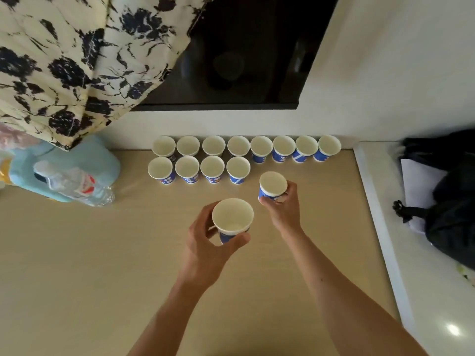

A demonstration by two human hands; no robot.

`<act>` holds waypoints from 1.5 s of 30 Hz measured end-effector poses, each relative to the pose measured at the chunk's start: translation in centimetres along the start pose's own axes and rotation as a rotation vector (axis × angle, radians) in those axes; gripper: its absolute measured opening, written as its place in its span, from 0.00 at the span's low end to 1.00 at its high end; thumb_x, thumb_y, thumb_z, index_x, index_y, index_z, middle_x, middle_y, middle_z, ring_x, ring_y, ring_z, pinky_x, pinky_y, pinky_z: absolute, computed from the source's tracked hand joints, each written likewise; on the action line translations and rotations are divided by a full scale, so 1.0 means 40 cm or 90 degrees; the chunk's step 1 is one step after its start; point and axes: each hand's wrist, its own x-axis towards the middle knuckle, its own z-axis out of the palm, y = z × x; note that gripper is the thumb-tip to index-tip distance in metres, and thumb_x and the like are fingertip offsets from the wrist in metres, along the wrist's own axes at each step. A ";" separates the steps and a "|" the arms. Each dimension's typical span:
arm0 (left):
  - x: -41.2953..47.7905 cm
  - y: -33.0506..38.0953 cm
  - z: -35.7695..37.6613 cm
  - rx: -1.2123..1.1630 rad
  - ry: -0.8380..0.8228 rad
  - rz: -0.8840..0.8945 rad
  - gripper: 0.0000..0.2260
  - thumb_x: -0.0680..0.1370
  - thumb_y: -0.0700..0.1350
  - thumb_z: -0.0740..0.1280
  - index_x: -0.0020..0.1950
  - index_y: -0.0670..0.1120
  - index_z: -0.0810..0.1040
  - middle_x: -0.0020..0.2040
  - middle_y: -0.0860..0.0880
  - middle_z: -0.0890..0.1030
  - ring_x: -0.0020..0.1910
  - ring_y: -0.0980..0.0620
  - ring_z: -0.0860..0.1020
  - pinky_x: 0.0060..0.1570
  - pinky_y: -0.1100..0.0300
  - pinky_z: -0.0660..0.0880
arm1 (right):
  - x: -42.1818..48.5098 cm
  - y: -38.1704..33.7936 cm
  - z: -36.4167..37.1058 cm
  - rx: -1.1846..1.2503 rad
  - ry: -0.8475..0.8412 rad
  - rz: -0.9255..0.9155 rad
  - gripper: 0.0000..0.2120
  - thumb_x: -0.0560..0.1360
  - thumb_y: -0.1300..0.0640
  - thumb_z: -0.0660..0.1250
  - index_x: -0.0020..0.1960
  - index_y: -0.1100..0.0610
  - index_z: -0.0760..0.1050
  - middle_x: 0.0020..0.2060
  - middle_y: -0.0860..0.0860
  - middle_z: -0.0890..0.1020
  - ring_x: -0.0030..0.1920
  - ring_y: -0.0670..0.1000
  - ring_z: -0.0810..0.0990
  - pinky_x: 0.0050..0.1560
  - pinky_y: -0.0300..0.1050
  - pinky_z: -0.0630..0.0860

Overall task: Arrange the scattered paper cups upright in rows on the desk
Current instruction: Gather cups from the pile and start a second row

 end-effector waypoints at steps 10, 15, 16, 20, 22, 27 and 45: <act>-0.021 -0.002 0.070 0.035 0.027 -0.014 0.28 0.66 0.35 0.82 0.59 0.56 0.78 0.54 0.59 0.84 0.57 0.56 0.82 0.57 0.64 0.78 | 0.157 0.064 0.032 -0.055 -0.082 -0.059 0.26 0.67 0.61 0.79 0.60 0.54 0.70 0.50 0.41 0.80 0.46 0.37 0.80 0.54 0.56 0.82; -0.008 0.004 0.092 0.037 0.028 -0.017 0.28 0.66 0.38 0.82 0.61 0.55 0.78 0.56 0.57 0.84 0.58 0.54 0.82 0.58 0.62 0.78 | 0.198 0.065 0.044 -0.056 -0.089 -0.077 0.28 0.65 0.60 0.79 0.61 0.50 0.72 0.52 0.42 0.81 0.50 0.41 0.80 0.53 0.52 0.82; -0.006 0.005 0.095 0.036 0.027 -0.018 0.28 0.66 0.37 0.82 0.61 0.55 0.78 0.56 0.57 0.84 0.58 0.54 0.82 0.59 0.61 0.78 | 0.205 0.068 0.048 -0.056 -0.093 -0.079 0.28 0.65 0.59 0.79 0.61 0.50 0.72 0.53 0.44 0.81 0.51 0.44 0.81 0.53 0.53 0.82; -0.002 0.007 0.098 0.028 0.029 -0.023 0.27 0.65 0.41 0.81 0.61 0.55 0.78 0.57 0.57 0.83 0.59 0.53 0.82 0.59 0.58 0.77 | 0.226 0.080 0.053 -0.056 -0.098 -0.088 0.29 0.64 0.58 0.78 0.62 0.50 0.73 0.53 0.46 0.82 0.50 0.46 0.81 0.53 0.52 0.82; -0.003 0.003 0.098 0.028 0.033 -0.027 0.27 0.65 0.43 0.80 0.61 0.55 0.78 0.57 0.56 0.83 0.60 0.52 0.82 0.60 0.57 0.78 | 0.233 0.082 0.057 -0.058 -0.101 -0.090 0.29 0.65 0.60 0.79 0.62 0.49 0.73 0.54 0.46 0.81 0.50 0.43 0.80 0.54 0.49 0.81; -0.011 -0.002 0.095 0.031 0.034 -0.039 0.28 0.65 0.39 0.82 0.61 0.56 0.78 0.57 0.56 0.84 0.60 0.52 0.82 0.60 0.55 0.78 | 0.247 0.079 0.063 -0.039 -0.084 -0.085 0.31 0.66 0.64 0.79 0.65 0.49 0.72 0.56 0.45 0.80 0.51 0.35 0.79 0.53 0.39 0.78; 0.001 0.000 0.124 0.085 0.066 -0.018 0.28 0.62 0.52 0.80 0.60 0.61 0.77 0.60 0.59 0.79 0.60 0.57 0.80 0.60 0.56 0.78 | 0.121 0.034 -0.013 0.045 0.003 -0.050 0.31 0.72 0.65 0.71 0.72 0.55 0.68 0.63 0.52 0.76 0.59 0.49 0.78 0.56 0.45 0.76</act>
